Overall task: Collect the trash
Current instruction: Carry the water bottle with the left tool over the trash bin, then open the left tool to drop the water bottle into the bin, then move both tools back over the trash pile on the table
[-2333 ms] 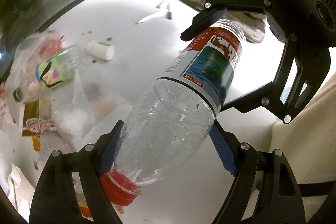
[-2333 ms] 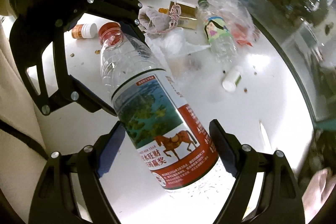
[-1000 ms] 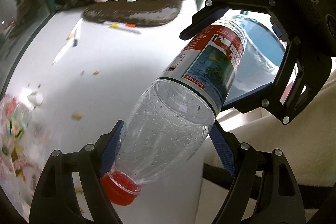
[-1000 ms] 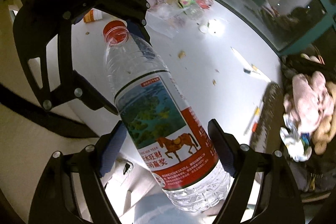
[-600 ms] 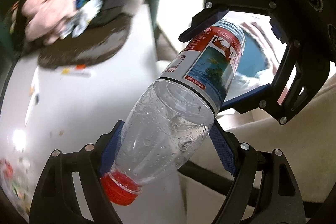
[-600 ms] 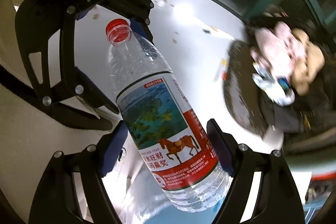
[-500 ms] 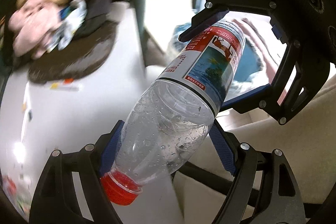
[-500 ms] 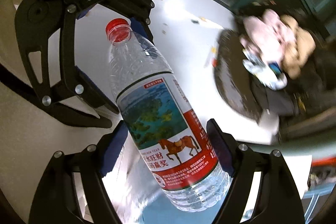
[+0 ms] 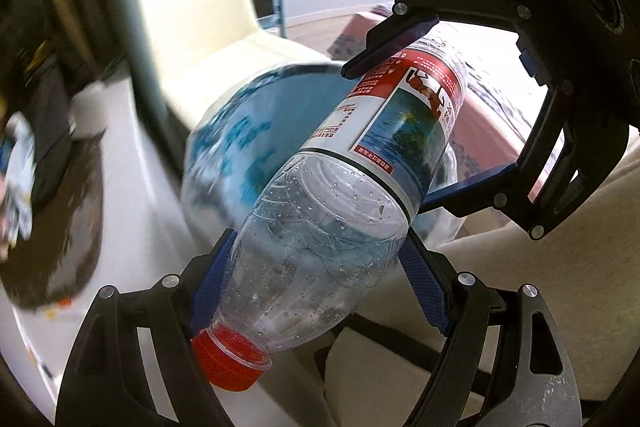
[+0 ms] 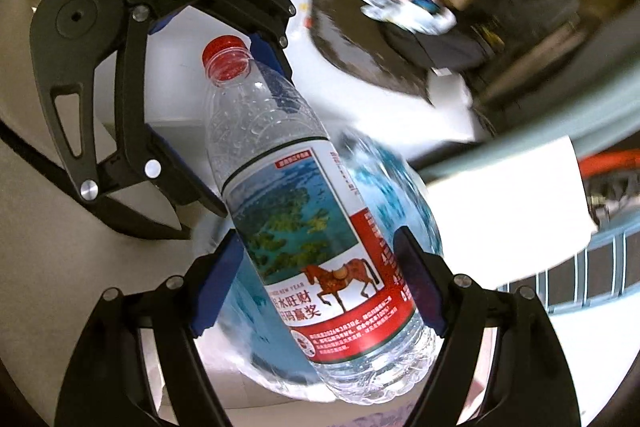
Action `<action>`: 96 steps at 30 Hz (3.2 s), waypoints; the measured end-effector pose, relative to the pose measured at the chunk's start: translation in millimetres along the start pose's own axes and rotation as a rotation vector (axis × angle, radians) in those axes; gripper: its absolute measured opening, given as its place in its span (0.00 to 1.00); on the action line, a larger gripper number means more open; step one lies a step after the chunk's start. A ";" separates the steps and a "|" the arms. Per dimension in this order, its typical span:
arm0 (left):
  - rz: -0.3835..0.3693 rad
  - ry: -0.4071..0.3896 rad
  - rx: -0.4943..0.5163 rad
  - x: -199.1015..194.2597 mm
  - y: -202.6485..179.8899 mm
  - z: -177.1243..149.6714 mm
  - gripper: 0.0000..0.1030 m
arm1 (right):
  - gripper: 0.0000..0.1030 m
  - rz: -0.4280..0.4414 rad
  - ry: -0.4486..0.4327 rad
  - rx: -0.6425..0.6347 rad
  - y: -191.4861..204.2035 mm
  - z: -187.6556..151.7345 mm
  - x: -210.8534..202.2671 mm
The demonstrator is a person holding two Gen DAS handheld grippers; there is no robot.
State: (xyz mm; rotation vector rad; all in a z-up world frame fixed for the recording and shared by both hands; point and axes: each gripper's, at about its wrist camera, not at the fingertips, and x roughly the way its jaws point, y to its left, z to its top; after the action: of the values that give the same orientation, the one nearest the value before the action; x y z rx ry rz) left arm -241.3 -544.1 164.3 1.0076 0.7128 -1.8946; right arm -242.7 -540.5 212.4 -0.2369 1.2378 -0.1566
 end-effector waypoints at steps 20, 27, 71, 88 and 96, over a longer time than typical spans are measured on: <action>0.042 0.105 0.103 52.1 -9.1 45.8 0.86 | 0.72 -0.117 0.019 0.057 -42.7 -34.4 23.0; 0.055 0.075 0.048 37.4 2.8 39.6 0.89 | 0.72 -0.127 0.029 0.107 -54.0 -33.0 24.5; 0.467 -0.048 -0.674 -112.6 65.9 -185.4 0.89 | 0.72 0.134 -0.096 0.010 86.7 174.8 44.1; 0.668 -0.022 -0.955 -165.6 53.4 -303.5 0.89 | 0.72 0.186 -0.093 -0.079 182.7 247.7 51.5; 0.753 -0.019 -1.017 -195.4 45.9 -351.1 0.89 | 0.72 0.207 -0.129 -0.123 228.8 281.8 44.7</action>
State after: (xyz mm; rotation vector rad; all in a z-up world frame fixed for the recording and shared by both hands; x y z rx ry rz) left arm -10.8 -212.2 147.2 0.4629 0.9516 -0.7051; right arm 36.2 -304.4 197.9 -0.2207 1.1364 0.1129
